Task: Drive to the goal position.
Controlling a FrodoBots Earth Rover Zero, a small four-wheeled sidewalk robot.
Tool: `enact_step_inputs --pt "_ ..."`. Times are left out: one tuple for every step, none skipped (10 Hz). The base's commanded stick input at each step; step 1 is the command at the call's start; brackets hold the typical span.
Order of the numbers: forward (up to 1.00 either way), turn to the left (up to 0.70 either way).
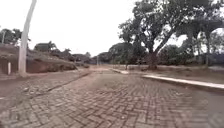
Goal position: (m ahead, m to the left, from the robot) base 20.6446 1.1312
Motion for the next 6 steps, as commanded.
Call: enact_step_inputs --pt "1.00 0.00" --pt "1.00 0.00" --pt "1.00 0.00" --pt "1.00 0.00" --pt "1.00 0.00" --pt "1.00 0.00"
